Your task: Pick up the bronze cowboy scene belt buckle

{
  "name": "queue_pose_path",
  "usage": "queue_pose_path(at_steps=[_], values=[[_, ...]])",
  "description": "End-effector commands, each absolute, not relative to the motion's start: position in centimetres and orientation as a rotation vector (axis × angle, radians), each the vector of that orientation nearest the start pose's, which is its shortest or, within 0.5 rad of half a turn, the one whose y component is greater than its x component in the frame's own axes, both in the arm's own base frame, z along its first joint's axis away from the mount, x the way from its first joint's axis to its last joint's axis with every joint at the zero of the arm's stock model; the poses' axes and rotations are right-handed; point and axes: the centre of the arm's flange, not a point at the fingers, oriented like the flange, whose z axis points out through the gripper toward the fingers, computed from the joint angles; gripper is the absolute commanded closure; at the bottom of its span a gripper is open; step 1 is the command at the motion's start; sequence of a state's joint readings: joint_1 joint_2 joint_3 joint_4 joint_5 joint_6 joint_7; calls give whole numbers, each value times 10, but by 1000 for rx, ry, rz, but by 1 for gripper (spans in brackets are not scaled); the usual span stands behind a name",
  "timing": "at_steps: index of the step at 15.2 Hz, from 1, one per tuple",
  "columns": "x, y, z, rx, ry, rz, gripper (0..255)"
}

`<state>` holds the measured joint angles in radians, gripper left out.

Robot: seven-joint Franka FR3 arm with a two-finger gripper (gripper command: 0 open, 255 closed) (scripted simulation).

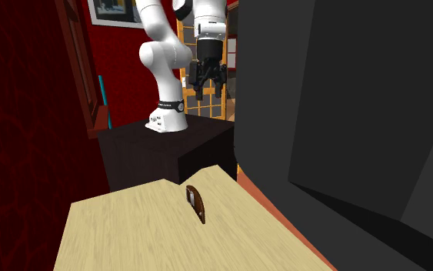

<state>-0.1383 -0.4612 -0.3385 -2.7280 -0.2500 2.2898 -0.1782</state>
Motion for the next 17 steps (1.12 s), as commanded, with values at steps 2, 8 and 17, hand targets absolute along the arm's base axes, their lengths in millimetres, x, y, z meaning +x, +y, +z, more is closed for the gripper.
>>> queue_pose_path(at_steps=[2,8,17], values=[[335,-189,324,-3180,163,-13,0],[344,-234,259,-3178,167,-32,0],[358,-301,162,-3175,174,-60,0]])
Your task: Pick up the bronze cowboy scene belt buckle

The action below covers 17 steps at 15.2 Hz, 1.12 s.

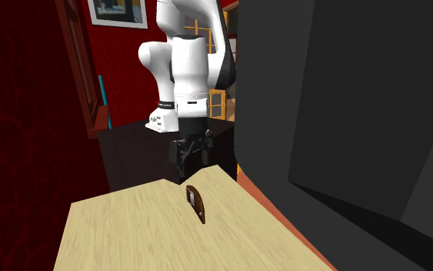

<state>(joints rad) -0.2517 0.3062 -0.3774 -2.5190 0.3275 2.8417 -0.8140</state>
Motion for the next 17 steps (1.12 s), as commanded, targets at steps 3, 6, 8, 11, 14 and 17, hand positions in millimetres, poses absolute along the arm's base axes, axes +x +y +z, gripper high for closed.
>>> queue_pose_path(at_steps=[3,6,8,11,14,17], values=[[362,-315,136,-3175,175,-66,0],[362,-315,120,-3175,175,-66,0],[362,-315,110,-3175,175,-66,0],[362,-315,101,-3174,175,-66,0],[362,-315,101,-3175,175,-66,255],[362,-315,101,-3175,175,-66,255]])
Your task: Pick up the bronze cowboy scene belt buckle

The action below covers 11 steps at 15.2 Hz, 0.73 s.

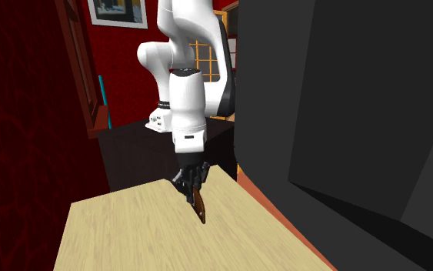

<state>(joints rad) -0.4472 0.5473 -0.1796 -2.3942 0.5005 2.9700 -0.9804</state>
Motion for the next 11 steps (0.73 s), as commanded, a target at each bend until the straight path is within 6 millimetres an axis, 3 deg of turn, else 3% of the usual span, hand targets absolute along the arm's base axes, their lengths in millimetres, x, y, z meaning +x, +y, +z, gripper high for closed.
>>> queue_pose_path(at_steps=[1,5,11], values=[[362,-315,101,-3175,175,-66,255],[362,-315,101,-3175,175,-66,255],[362,-315,133,-3175,175,-66,255]])
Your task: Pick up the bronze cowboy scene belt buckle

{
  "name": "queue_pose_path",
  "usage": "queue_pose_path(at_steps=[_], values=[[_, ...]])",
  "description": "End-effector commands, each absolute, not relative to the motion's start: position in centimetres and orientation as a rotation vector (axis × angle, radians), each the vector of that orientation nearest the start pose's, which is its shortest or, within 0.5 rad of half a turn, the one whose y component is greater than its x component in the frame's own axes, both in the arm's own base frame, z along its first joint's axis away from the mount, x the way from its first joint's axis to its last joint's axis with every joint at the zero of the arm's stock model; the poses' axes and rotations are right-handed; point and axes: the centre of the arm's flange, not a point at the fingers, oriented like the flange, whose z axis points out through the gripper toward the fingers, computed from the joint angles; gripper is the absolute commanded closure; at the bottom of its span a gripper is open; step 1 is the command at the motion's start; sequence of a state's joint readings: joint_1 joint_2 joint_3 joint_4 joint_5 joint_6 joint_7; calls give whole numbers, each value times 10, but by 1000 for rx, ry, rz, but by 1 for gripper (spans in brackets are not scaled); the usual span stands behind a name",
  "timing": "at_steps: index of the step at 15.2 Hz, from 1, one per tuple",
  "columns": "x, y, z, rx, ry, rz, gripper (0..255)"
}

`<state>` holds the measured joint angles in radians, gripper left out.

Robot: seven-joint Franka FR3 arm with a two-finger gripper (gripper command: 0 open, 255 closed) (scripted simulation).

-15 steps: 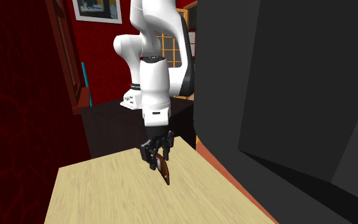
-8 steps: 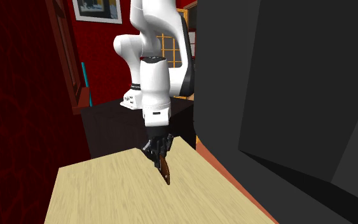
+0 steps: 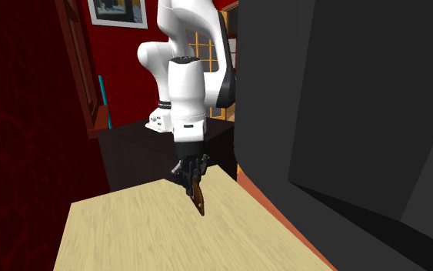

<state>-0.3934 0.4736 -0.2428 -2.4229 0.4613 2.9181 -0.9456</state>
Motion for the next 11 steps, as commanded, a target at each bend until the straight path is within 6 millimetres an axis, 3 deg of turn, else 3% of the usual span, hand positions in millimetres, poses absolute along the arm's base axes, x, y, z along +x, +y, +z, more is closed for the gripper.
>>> queue_pose_path(at_steps=[1,9,11], values=[[362,-315,138,-3175,175,-66,255],[362,-315,181,-3175,175,-66,255],[362,-315,181,-3175,175,-66,255]])
